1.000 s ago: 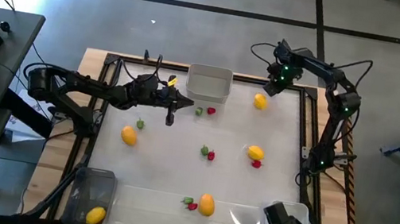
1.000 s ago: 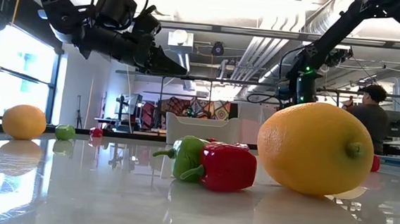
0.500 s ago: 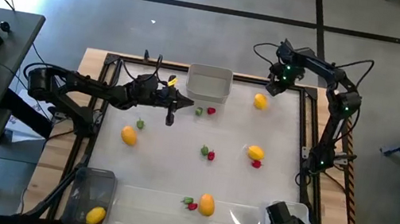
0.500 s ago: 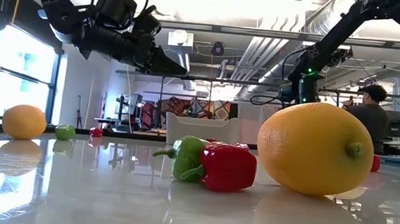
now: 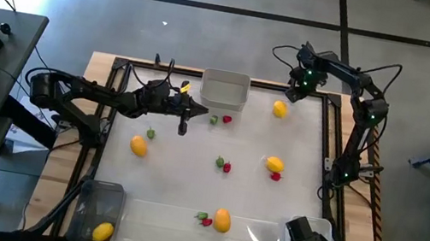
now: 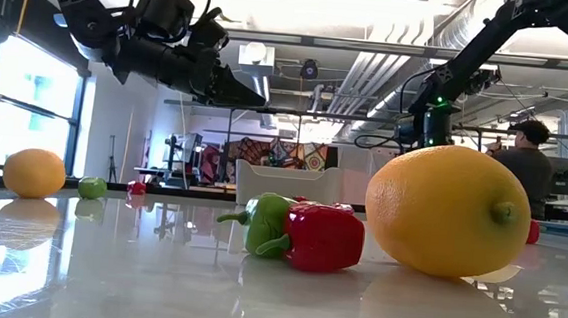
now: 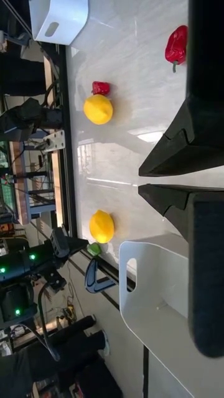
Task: Sort produce into baskets
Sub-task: Put the green chili pepper into the gray bin
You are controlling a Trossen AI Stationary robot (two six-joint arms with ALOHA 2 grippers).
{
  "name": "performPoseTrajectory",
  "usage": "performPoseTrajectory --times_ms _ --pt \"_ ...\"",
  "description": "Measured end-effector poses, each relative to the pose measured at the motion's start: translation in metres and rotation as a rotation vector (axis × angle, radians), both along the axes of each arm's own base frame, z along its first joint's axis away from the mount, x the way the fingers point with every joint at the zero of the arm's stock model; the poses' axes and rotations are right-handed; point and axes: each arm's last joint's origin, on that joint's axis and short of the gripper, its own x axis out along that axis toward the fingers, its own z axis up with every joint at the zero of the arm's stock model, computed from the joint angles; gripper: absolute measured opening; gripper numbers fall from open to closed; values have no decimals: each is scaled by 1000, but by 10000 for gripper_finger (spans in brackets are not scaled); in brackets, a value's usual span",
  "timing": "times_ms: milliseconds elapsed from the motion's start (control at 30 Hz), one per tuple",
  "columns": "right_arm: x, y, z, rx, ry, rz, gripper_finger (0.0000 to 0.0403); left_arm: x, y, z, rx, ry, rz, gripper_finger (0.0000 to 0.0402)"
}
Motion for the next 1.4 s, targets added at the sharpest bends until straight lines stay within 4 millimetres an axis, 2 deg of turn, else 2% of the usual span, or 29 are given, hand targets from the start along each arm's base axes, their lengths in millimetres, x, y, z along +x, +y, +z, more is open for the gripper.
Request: performPoseTrajectory --times_ms 233,400,600,700,867,1100,1233,1400 --pt "0 -1 0 -4 -3 -3 71 0 0 0 1 -1 0 19" --pt "1 -2 -14 56 8 -19 71 0 0 0 1 -2 0 19" --pt "4 -8 -6 6 8 -18 69 0 0 0 13 0 -3 19" --pt "5 -10 -2 -7 -1 -16 54 0 0 0 13 0 -3 19" --pt "5 -9 -2 1 4 13 6 0 0 0 13 3 -3 19" --pt "3 -6 -1 35 20 32 2 0 0 0 13 3 -3 19" --pt "3 -2 12 12 10 39 1 0 0 0 15 3 -3 19" --pt "7 12 44 -63 -25 66 0 0 0 2 25 -20 -3 19"
